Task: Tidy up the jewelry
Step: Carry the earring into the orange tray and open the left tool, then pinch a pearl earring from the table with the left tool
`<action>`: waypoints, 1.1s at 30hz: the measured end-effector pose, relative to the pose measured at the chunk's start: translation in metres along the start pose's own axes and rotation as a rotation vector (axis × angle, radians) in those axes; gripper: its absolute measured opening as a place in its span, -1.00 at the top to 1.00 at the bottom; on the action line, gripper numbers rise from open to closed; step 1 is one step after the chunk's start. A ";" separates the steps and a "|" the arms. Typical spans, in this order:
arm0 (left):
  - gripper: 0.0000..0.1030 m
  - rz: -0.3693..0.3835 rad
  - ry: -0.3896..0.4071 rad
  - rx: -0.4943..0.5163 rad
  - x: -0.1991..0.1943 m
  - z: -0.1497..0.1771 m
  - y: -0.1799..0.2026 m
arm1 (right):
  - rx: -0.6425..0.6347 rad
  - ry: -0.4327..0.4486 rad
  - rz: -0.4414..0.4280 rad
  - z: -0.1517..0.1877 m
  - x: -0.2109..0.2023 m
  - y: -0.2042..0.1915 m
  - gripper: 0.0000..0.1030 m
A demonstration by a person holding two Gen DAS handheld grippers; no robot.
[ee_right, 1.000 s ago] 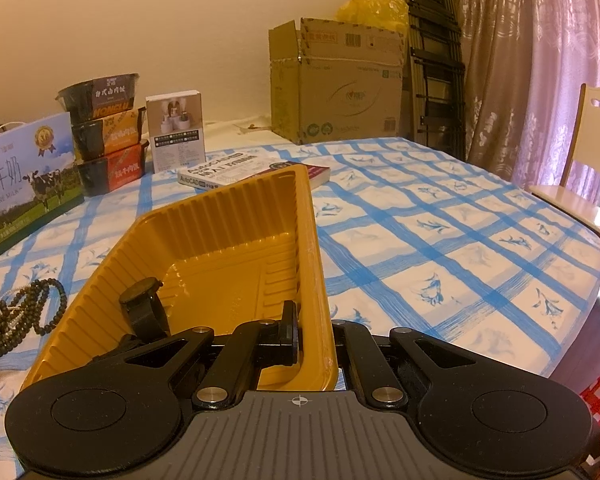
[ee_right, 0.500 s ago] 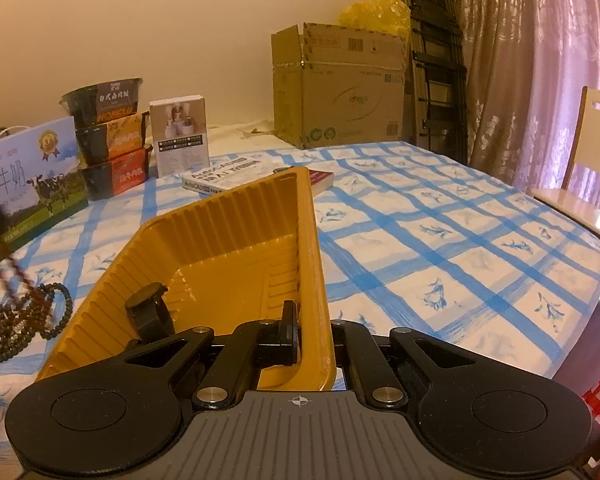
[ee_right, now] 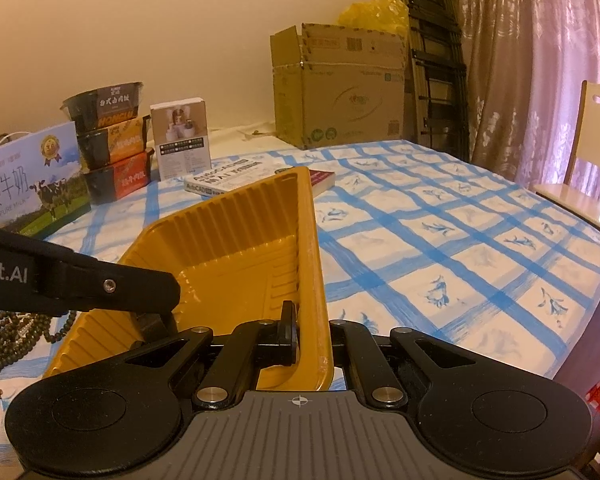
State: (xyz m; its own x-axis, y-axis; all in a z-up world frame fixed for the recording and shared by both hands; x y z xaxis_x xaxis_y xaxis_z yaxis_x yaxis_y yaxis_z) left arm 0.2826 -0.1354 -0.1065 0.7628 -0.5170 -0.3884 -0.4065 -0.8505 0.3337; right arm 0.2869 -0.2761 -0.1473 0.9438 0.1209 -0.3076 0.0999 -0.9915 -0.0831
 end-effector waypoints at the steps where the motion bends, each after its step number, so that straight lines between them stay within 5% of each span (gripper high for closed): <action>1: 0.66 0.000 0.003 -0.005 -0.002 0.000 -0.001 | 0.001 0.000 0.000 0.000 0.000 0.000 0.91; 10: 0.62 -0.158 0.066 0.072 -0.054 -0.007 -0.035 | 0.000 -0.003 0.002 0.001 0.000 0.001 0.91; 19: 0.62 -0.408 0.001 0.100 -0.115 0.024 -0.106 | -0.006 -0.005 0.006 0.001 0.000 0.003 0.92; 27: 0.62 -0.467 -0.121 0.151 -0.134 0.073 -0.123 | -0.014 -0.003 0.006 0.004 -0.001 0.005 0.92; 33: 0.62 -0.495 -0.136 0.163 -0.126 0.084 -0.134 | -0.018 -0.006 0.005 0.005 -0.002 0.004 0.92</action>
Point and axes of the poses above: each gripper's, at about its wrist camera, not at the fingertips, and x roughly the way its jaws point, y to its right, z to its underside, the point moved 7 cm from there along x, roughly the way its jaws point, and after that the axes turned 14 degrees about y, right-handed, at the moved point
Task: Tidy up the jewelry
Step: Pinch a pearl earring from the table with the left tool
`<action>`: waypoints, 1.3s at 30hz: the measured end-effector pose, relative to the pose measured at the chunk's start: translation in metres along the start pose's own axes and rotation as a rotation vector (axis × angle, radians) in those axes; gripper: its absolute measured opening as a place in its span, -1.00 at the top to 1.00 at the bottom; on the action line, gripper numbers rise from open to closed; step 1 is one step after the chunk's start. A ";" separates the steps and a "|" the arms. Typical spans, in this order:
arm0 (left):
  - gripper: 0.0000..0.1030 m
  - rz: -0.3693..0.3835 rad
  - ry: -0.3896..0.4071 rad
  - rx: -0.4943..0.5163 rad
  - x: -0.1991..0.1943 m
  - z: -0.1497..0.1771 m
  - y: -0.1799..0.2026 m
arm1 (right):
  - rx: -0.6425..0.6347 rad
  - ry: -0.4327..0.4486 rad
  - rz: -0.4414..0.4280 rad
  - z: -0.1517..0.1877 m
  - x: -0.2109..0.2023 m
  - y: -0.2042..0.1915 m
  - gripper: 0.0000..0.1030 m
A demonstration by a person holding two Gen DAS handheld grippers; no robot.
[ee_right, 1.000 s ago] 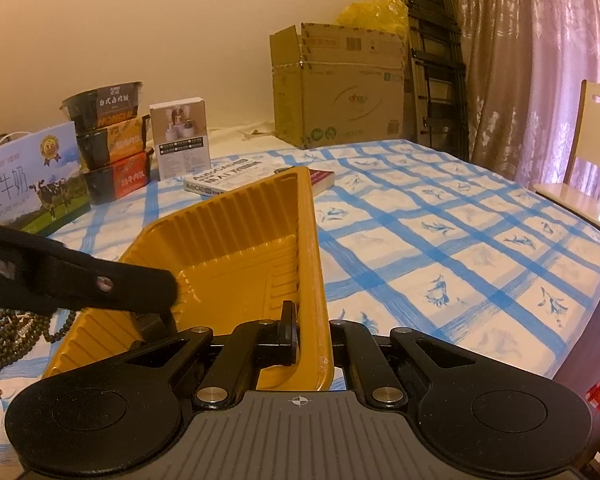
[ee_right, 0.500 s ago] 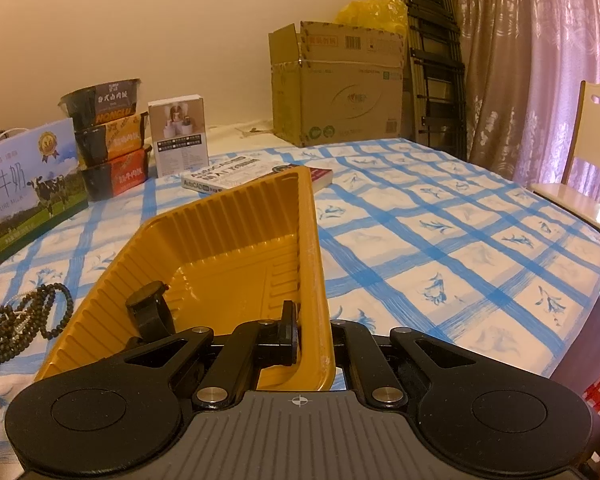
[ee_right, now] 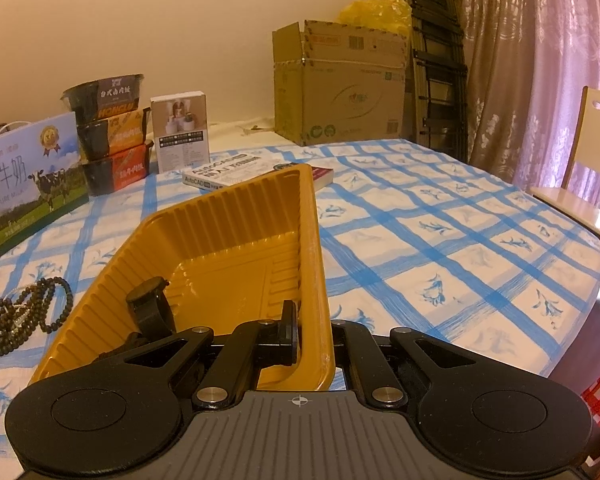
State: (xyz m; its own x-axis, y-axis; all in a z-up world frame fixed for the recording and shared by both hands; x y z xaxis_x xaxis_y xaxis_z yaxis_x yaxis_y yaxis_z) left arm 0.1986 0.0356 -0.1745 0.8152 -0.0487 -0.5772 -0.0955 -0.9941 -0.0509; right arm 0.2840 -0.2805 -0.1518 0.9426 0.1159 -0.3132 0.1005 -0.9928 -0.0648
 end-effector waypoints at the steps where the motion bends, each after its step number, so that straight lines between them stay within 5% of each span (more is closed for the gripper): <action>1: 0.62 -0.004 0.000 0.005 0.002 0.000 -0.001 | 0.002 0.000 0.001 0.000 0.000 0.000 0.92; 29: 0.63 0.030 -0.028 0.054 0.027 0.012 0.006 | 0.001 -0.003 0.002 0.003 -0.001 -0.001 0.92; 32: 0.86 0.047 -0.025 0.065 0.028 0.013 0.010 | 0.001 -0.003 0.001 0.003 -0.001 -0.001 0.92; 39: 0.87 0.043 -0.007 0.083 0.024 0.009 0.014 | 0.001 -0.004 0.001 0.004 -0.001 -0.001 0.92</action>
Point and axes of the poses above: each gripper's, at about its wrist camera, not at the fingertips, and x roughly the way its jaws point, y to its right, z to its underside, the point moved 7 cm from there along x, roughly the way its jaws point, and after that the axes turned 14 degrees about y, right-handed, at the moved point
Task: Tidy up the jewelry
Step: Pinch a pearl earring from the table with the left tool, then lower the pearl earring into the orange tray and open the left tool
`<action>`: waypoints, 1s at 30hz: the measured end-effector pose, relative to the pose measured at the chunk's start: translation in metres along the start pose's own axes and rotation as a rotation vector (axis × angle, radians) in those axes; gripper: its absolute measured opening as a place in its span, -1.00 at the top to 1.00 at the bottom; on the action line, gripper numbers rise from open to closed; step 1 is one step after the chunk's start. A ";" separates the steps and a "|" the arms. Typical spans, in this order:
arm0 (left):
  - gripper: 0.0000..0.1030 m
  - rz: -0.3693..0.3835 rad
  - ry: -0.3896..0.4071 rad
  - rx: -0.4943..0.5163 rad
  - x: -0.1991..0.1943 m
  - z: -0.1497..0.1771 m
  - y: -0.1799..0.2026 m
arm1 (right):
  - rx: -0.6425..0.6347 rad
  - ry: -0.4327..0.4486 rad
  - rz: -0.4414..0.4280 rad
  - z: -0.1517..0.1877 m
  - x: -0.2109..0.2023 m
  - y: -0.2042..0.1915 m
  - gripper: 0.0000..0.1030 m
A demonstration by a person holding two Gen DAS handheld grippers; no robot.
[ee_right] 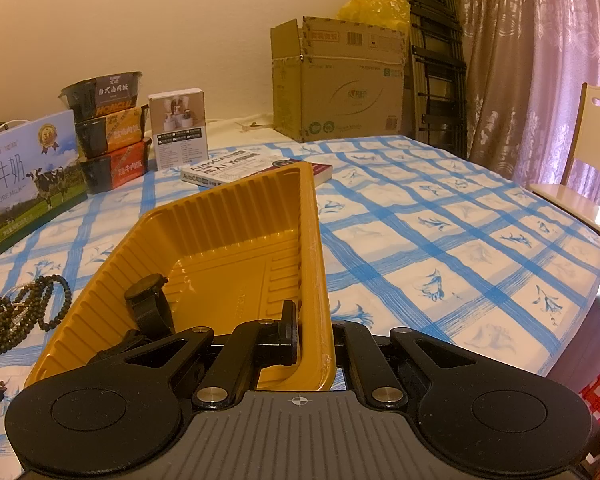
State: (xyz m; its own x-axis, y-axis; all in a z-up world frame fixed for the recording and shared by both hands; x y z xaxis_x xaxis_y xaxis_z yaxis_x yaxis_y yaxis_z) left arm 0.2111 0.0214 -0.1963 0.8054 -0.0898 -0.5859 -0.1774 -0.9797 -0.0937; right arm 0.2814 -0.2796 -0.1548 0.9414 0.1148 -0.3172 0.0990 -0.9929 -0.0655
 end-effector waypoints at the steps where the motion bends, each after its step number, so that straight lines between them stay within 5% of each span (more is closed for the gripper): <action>1: 0.87 0.000 0.006 -0.002 -0.001 -0.002 0.000 | 0.000 0.000 0.000 0.000 0.000 0.000 0.92; 17: 0.87 0.141 0.181 -0.060 -0.032 -0.076 0.044 | -0.004 0.008 -0.003 -0.003 -0.002 0.000 0.92; 30: 0.87 0.286 0.233 -0.088 0.009 -0.121 0.114 | -0.005 0.010 -0.007 -0.008 -0.003 -0.003 0.91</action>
Point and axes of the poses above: each gripper's, at about its wrist camera, not at the fingertips, and x roughly the way its jaws point, y to its right, z to its underside, the point moved 7 cm from there along x, roughly the way its jaws point, and after that the axes turned 14 degrees about y, right-handed, at the moved point
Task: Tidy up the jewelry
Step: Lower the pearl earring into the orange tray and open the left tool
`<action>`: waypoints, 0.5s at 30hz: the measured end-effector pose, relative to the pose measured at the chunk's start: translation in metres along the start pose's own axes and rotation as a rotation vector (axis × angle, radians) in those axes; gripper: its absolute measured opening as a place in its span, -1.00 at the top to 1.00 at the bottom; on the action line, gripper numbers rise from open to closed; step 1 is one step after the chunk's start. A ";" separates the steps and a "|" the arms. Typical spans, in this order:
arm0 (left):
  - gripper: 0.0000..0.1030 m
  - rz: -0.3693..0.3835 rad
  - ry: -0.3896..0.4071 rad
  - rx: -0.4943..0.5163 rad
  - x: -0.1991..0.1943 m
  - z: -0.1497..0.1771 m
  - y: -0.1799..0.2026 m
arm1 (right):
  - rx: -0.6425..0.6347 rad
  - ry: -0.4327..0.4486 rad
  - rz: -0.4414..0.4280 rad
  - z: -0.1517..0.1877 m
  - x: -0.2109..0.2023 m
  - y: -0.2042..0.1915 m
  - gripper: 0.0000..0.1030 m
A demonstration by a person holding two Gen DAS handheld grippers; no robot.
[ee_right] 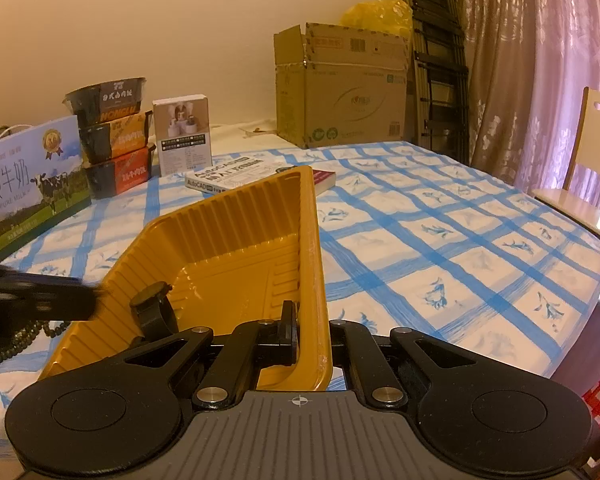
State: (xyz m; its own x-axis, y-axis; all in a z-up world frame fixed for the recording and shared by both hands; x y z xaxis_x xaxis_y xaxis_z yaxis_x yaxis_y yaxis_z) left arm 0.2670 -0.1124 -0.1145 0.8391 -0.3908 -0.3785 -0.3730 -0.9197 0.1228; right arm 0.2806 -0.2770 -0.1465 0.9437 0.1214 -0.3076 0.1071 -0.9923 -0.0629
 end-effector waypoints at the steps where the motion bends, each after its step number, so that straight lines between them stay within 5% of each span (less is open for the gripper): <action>1: 0.87 0.003 -0.005 0.004 0.006 0.001 0.003 | 0.002 -0.001 0.000 0.000 0.000 0.000 0.91; 12: 0.84 -0.029 -0.062 -0.040 0.051 0.018 0.002 | 0.008 -0.003 0.000 0.001 0.002 -0.001 0.92; 15: 0.59 -0.041 -0.054 -0.050 0.054 0.017 0.001 | 0.007 -0.003 0.000 0.001 0.002 -0.001 0.92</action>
State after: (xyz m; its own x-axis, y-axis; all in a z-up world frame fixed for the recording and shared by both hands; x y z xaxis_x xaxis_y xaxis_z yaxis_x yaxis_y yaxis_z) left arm 0.3055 -0.1338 -0.1510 0.8299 -0.3516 -0.4332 -0.3175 -0.9361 0.1514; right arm 0.2822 -0.2756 -0.1480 0.9427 0.1216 -0.3107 0.1049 -0.9920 -0.0701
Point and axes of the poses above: each gripper's, at about its wrist camera, not at the fingertips, and x roughly the way its jaws point, y to its right, z to its underside, the point moved 7 cm from there along x, roughly the way its jaws point, and after that the axes turned 14 degrees about y, right-handed, at the moved point
